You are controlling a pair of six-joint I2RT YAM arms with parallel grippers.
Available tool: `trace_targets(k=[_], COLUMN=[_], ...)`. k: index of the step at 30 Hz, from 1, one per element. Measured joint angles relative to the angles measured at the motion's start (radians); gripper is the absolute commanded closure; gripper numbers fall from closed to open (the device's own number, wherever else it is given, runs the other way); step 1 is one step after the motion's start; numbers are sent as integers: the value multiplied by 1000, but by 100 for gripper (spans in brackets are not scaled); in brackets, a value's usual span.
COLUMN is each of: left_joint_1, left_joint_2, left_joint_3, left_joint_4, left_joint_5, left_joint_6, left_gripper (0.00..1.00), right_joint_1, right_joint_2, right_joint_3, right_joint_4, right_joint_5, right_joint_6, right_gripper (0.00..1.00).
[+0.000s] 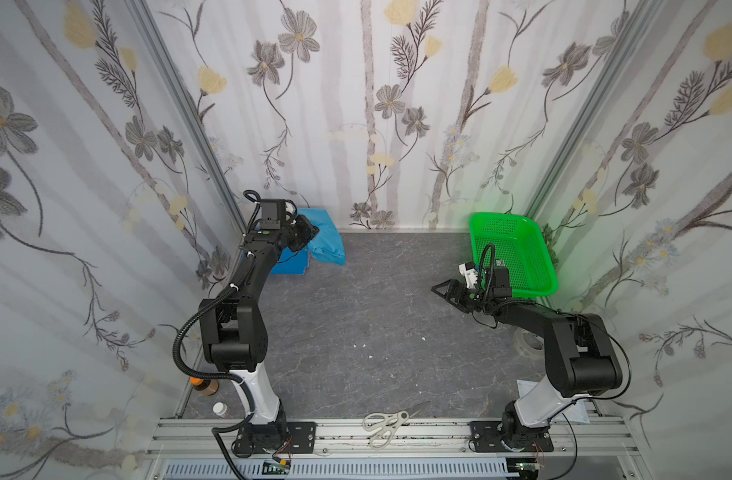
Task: Fold and stack the t-shirts
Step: 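Carry the folded shirt with the left gripper onto the far stack of shirts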
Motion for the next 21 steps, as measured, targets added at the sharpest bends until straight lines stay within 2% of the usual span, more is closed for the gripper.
trace_targets(k=[9, 15, 21], left_joint_1=[134, 177, 180], left_joint_2=[143, 275, 421], left_joint_3=[167, 244, 349], left_joint_4=[133, 256, 376], left_joint_5=[-19, -82, -127], left_joint_6=[-103, -185, -238], left_gripper=[100, 100, 100], right_joint_1=[-6, -11, -19], right_joint_2=[3, 8, 20], right_joint_3=[-13, -24, -31], right_joint_4=[1, 0, -2], right_joint_5=[-11, -15, -15], right_joint_6=[-3, -11, -19], right_gripper=[8, 8, 8])
